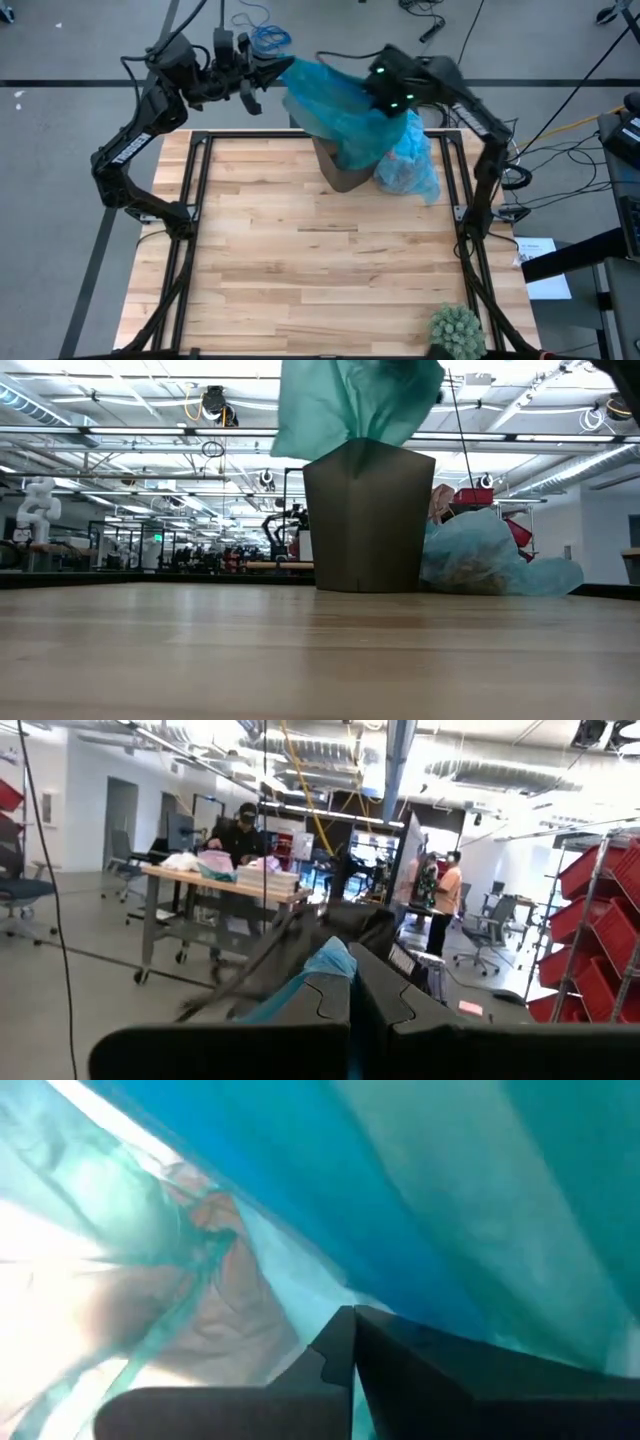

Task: Place trash/remove bag and relplace
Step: Insert the dark blue trash bag into the trash bin

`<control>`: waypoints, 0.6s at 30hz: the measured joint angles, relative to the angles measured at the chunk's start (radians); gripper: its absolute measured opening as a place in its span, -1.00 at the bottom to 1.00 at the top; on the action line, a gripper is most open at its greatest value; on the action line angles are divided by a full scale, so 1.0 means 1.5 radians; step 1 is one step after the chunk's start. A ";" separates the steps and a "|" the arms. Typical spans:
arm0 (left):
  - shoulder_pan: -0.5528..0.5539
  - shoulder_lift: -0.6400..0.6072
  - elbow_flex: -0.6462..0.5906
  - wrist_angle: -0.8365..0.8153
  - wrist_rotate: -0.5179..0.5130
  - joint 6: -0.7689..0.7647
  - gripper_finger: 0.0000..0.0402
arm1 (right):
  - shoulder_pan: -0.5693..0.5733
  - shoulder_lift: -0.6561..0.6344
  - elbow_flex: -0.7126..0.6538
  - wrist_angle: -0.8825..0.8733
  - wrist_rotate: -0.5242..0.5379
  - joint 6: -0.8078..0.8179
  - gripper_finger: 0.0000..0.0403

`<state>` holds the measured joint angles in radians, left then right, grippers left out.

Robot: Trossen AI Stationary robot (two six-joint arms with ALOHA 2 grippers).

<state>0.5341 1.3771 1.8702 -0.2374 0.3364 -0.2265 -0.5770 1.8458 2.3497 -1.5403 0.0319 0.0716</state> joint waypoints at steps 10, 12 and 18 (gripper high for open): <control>-0.010 -0.003 -0.029 -0.154 -0.010 -0.002 -1.00 | -0.018 -0.042 0.000 -0.012 0.020 0.039 -1.00; -0.014 -0.001 -0.039 -0.154 -0.014 -0.002 -1.00 | -0.017 -0.030 0.000 -0.011 0.019 0.039 -1.00; -0.023 -0.003 -0.048 -0.135 -0.021 -0.008 -1.00 | -0.016 0.006 -0.002 -0.010 0.012 0.014 -1.00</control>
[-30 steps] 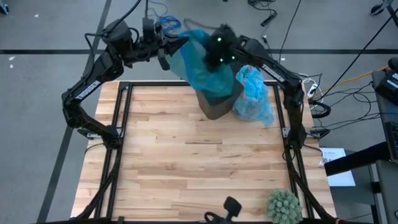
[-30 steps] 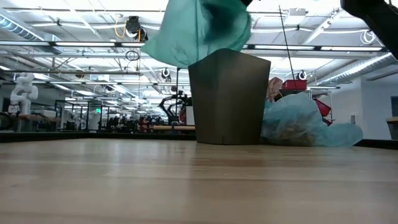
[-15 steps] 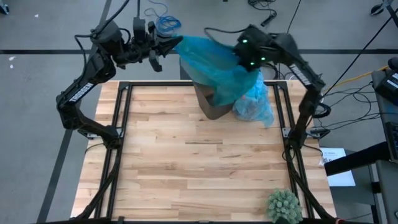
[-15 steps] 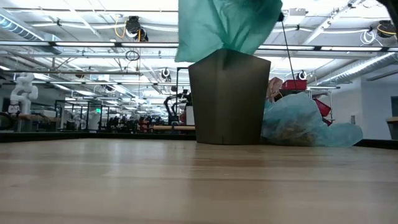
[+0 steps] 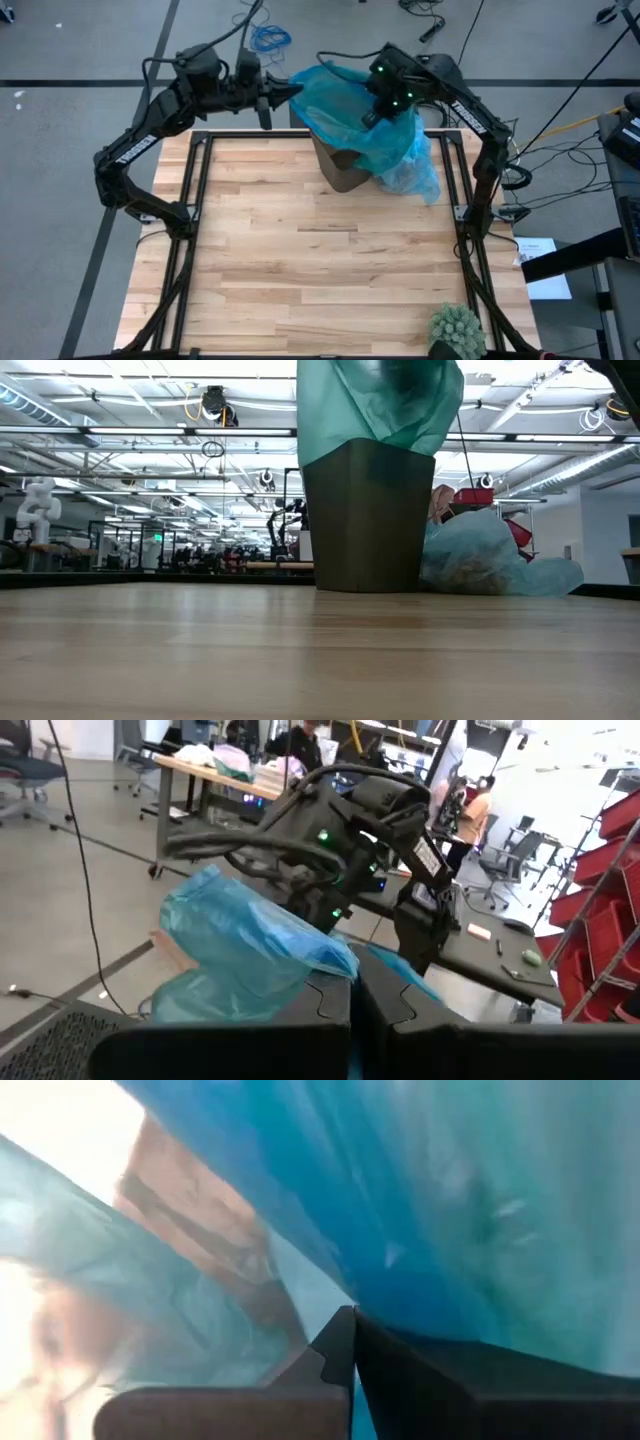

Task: Place trash/remove bag and relplace
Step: Insert the dark blue trash bag into the trash bin

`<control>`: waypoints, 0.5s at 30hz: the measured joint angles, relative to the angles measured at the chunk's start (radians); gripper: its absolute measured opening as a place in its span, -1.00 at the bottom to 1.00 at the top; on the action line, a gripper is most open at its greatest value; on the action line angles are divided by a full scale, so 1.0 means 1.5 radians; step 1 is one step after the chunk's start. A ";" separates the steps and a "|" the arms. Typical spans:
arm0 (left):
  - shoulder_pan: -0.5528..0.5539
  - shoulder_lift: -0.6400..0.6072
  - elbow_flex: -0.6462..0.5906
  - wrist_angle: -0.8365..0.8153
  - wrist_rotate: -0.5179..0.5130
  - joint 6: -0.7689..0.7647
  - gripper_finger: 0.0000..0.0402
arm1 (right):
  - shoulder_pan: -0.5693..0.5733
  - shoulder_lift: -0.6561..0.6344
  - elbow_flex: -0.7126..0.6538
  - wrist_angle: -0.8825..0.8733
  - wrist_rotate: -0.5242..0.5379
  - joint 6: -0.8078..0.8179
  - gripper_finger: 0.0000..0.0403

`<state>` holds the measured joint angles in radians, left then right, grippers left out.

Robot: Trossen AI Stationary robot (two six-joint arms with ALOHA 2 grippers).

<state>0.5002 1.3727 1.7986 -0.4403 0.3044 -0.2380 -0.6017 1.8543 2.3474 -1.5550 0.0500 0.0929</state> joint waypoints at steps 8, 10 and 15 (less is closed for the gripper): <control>-0.012 -0.012 0.001 0.101 0.003 -0.024 -1.00 | 0.014 -0.073 0.007 0.220 -0.111 0.028 -1.00; -0.012 -0.011 0.001 0.101 0.003 -0.030 -1.00 | 0.027 -0.059 0.005 0.260 -0.121 0.028 -1.00; -0.016 -0.006 0.000 0.101 0.003 -0.036 -1.00 | 0.055 -0.009 0.003 0.365 -0.125 0.018 -1.00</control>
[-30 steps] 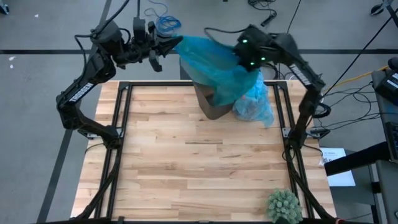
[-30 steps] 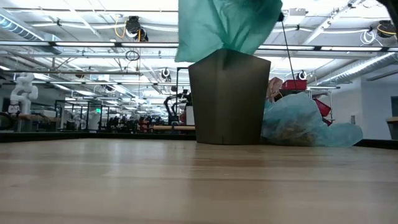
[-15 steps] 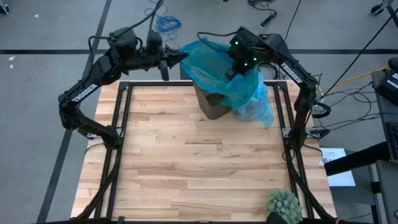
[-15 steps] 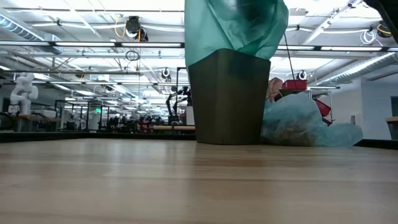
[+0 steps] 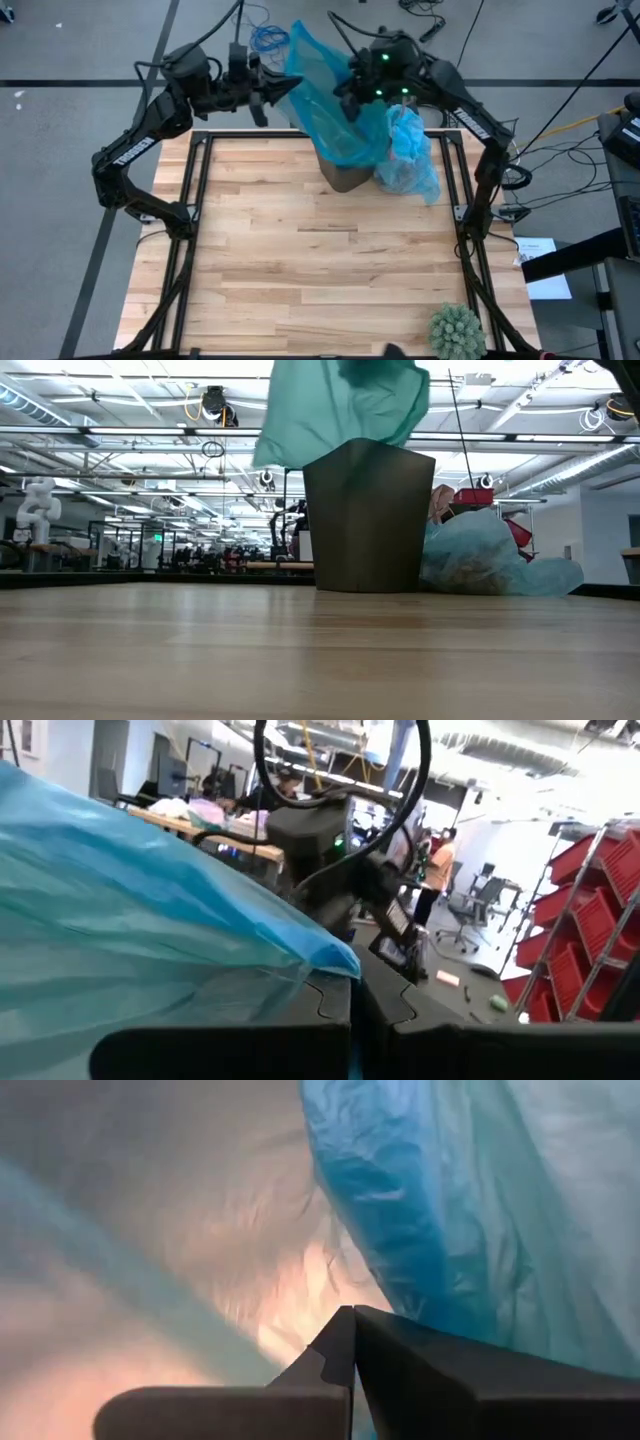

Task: Place trash/remove bag and relplace
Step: Insert the dark blue trash bag into the trash bin

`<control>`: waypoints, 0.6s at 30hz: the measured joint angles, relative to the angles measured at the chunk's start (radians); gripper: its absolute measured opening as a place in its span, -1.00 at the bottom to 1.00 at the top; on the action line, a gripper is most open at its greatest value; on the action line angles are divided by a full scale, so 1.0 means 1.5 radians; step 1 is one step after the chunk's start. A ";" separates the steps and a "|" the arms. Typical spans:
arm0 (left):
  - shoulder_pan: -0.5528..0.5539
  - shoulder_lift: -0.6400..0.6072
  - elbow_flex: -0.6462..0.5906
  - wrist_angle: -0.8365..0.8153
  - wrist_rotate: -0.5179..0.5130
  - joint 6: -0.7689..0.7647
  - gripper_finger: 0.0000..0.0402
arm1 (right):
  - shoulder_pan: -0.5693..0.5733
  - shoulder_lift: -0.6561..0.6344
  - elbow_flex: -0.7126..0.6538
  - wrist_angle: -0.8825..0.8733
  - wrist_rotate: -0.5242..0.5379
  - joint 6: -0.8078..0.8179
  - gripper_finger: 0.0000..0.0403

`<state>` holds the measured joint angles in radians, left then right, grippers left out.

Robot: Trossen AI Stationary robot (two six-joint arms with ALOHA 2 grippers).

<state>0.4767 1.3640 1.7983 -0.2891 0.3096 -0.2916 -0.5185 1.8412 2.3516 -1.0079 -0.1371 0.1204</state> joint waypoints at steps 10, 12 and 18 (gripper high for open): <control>-0.014 0.003 0.000 0.014 0.000 -0.011 -1.00 | 0.018 -0.010 0.003 0.099 0.011 0.008 -1.00; -0.015 0.003 0.000 0.013 -0.001 -0.012 -1.00 | 0.018 -0.031 0.004 0.080 0.045 -0.015 -1.00; -0.015 0.003 0.000 0.013 -0.001 -0.011 -1.00 | 0.005 -0.081 0.003 0.084 -0.014 -0.009 -1.00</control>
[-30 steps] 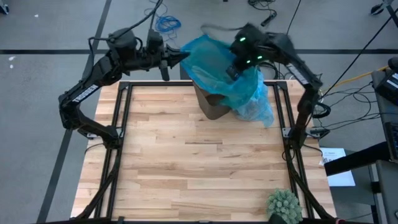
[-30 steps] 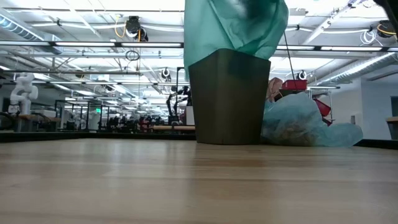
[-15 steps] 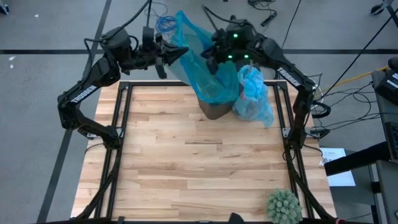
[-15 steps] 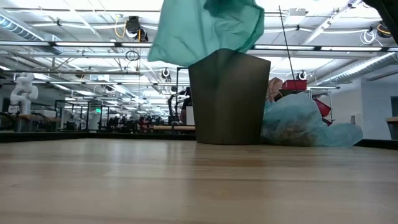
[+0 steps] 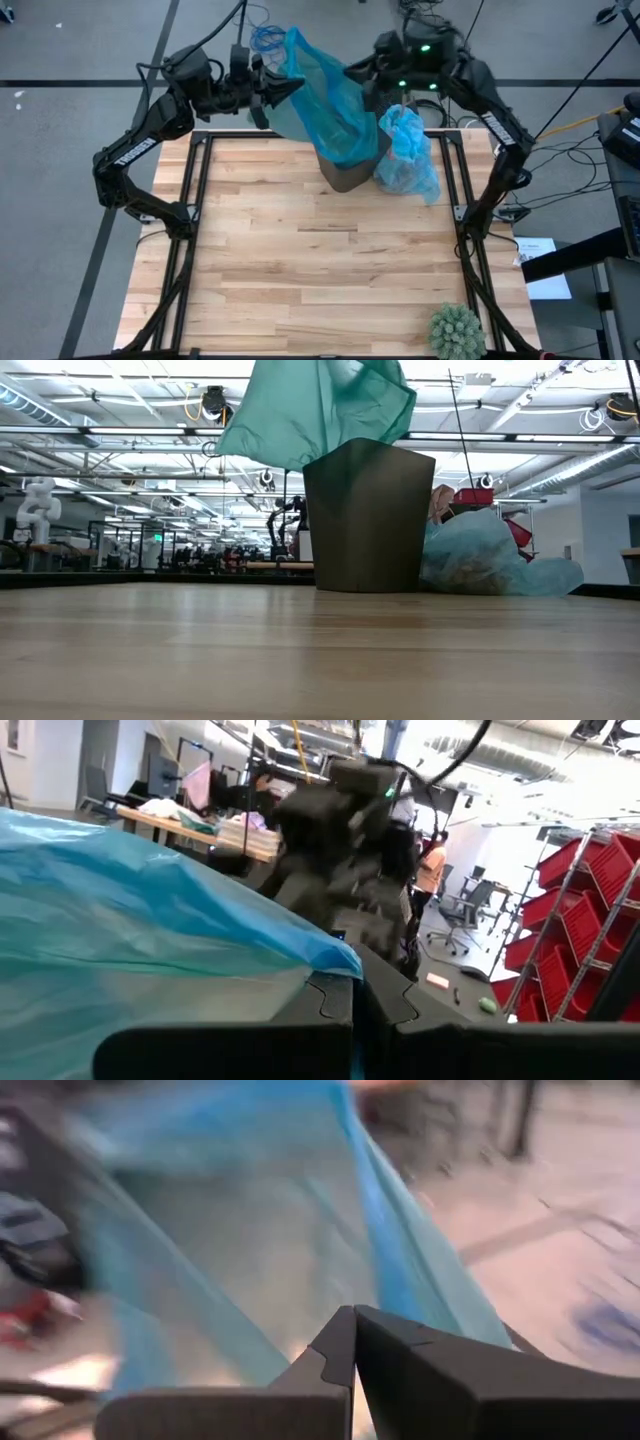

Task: Place trash/remove bag and relplace
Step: Insert the dark blue trash bag into the trash bin

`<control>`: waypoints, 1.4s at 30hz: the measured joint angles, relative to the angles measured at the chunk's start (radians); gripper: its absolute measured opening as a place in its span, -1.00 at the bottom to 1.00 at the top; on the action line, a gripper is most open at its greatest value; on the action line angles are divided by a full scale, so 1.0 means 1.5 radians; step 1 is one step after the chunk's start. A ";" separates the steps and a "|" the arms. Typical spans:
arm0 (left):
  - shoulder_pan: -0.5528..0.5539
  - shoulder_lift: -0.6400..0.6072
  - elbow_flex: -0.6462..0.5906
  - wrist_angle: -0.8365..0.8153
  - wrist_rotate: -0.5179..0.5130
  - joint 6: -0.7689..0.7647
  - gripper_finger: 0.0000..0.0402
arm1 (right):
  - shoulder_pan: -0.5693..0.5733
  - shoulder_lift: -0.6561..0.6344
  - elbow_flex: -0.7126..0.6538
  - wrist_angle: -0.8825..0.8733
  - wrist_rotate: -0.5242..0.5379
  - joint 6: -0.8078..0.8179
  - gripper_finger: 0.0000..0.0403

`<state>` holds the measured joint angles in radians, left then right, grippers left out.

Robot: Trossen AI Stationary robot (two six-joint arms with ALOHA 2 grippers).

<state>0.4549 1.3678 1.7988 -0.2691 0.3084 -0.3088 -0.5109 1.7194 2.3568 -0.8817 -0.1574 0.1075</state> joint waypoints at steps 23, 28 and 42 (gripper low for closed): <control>-0.035 -0.005 0.000 0.079 -0.009 0.007 -1.00 | 0.018 0.245 0.001 -0.065 -0.075 -0.004 -1.00; -0.039 -0.008 -0.001 0.065 -0.010 0.018 -1.00 | 0.010 0.223 -0.001 -0.218 0.019 -0.063 -1.00; -0.039 -0.010 0.000 -0.035 -0.006 0.041 -1.00 | -0.075 0.105 -0.003 -0.402 0.124 -0.059 -1.00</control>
<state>0.3969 1.3535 1.7988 -0.3222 0.2994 -0.2468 -0.6228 1.8767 2.3528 -1.4842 0.0291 0.0187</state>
